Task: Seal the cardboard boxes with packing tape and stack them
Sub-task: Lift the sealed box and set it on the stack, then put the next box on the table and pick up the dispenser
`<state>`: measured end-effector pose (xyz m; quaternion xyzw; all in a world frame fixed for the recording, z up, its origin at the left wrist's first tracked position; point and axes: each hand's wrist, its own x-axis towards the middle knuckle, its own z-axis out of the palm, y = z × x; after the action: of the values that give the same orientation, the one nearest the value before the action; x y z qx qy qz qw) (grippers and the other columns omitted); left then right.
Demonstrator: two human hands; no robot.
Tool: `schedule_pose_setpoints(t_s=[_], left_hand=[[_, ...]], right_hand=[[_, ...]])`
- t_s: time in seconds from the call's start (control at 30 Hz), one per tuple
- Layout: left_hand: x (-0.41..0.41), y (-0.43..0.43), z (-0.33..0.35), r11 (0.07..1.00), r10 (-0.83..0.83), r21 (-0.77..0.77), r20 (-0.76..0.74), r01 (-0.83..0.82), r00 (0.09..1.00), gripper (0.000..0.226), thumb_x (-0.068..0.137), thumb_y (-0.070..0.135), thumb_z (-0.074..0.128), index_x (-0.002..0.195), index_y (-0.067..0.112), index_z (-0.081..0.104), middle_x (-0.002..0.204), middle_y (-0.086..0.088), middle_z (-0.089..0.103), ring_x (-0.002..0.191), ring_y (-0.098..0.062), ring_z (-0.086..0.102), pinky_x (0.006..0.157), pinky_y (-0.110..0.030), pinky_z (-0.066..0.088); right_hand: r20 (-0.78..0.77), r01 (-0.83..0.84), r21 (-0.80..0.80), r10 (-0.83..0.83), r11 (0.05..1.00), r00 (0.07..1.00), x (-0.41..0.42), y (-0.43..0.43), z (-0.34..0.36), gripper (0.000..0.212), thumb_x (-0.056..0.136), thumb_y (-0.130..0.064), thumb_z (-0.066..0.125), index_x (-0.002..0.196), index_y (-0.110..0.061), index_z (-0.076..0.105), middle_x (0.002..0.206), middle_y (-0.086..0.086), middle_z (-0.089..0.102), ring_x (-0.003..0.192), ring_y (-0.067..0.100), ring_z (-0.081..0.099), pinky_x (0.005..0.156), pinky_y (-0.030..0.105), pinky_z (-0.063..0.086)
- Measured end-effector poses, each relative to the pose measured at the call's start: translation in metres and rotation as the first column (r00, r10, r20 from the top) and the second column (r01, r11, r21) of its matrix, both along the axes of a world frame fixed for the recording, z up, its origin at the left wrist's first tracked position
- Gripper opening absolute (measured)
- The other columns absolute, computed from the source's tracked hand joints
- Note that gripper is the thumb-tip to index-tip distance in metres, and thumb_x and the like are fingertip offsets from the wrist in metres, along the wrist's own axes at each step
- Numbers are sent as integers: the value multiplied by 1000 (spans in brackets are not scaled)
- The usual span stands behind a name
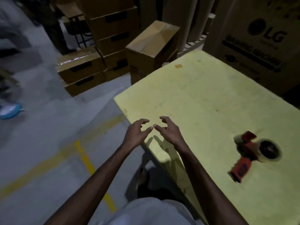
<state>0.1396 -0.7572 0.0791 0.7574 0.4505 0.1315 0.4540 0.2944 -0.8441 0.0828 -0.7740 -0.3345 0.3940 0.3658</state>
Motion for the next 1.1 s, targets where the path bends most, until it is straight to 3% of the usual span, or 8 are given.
schedule_pose_setpoints(t_s=[0.23, 0.5, 0.63, 0.77, 0.87, 0.97, 1.03, 1.1], left_hand=[[-5, 144, 10, 995, 97, 15, -25, -96, 995, 42, 97, 43, 70, 131, 21, 67, 130, 0, 69, 116, -18, 63, 88, -30, 47], [49, 324, -1, 996, 90, 14, -4, -90, 996, 40, 95, 47, 71, 127, 23, 68, 129, 3, 69, 116, -14, 63, 96, -32, 52], [95, 431, -24, 1000, -13, -15, -18, 13, 1000, 34, 96, 38, 71, 125, 19, 69, 125, 3, 70, 111, -14, 63, 94, -29, 50], [147, 540, -55, 990, -139, -43, -30, 138, 990, 56, 83, 57, 66, 120, 16, 73, 118, -1, 73, 108, -20, 68, 94, -36, 55], [196, 617, -76, 979, -204, 3, -65, 205, 977, 65, 83, 61, 60, 125, 12, 69, 118, -6, 72, 109, -25, 68, 95, -39, 55], [247, 682, -87, 984, -162, 50, -116, 169, 980, 66, 87, 60, 62, 137, 17, 59, 133, -10, 64, 121, -29, 61, 104, -49, 51], [274, 715, -95, 982, -134, 101, -202, 157, 970, 67, 93, 53, 65, 145, 14, 50, 143, -15, 54, 130, -35, 52, 107, -50, 45], [294, 737, -104, 984, -154, 52, -214, 169, 964, 80, 90, 59, 64, 150, 11, 41, 146, -18, 47, 134, -39, 47, 107, -51, 43]], right_hand=[[-46, -87, 8, 87, 996, 995, -3, 161, -1, 60, 95, -45, 69, 147, -22, 50, 150, 6, 53, 123, 22, 61, 104, 43, 52], [17, -66, -31, 67, 997, 998, 48, 337, -1, 62, 95, -47, 68, 148, -22, 50, 149, 4, 54, 122, 25, 62, 102, 40, 51], [64, 26, -32, -24, 999, 998, 94, 437, -15, 63, 95, -46, 69, 148, -18, 49, 149, 7, 54, 133, 25, 53, 103, 37, 46], [152, 163, -60, -153, 985, 977, 155, 535, -43, 57, 97, -43, 68, 144, -14, 52, 147, 9, 55, 133, 26, 52, 97, 31, 42], [281, 371, -45, -345, 927, 896, 200, 591, -69, 57, 94, -48, 67, 142, -20, 51, 144, 5, 53, 129, 25, 54, 102, 39, 49], [434, 543, -53, -471, 838, 769, 238, 623, -86, 66, 94, -50, 62, 149, -20, 41, 154, 4, 40, 139, 28, 41, 107, 45, 43], [375, 595, -111, -521, 796, 767, 259, 636, -100, 80, 92, -53, 63, 156, -19, 30, 159, 5, 36, 142, 31, 38, 111, 48, 40], [188, 625, -178, -597, 760, 780, 273, 643, -118, 100, 83, -62, 67, 160, -23, 17, 160, 8, 38, 142, 34, 41, 112, 54, 41]])
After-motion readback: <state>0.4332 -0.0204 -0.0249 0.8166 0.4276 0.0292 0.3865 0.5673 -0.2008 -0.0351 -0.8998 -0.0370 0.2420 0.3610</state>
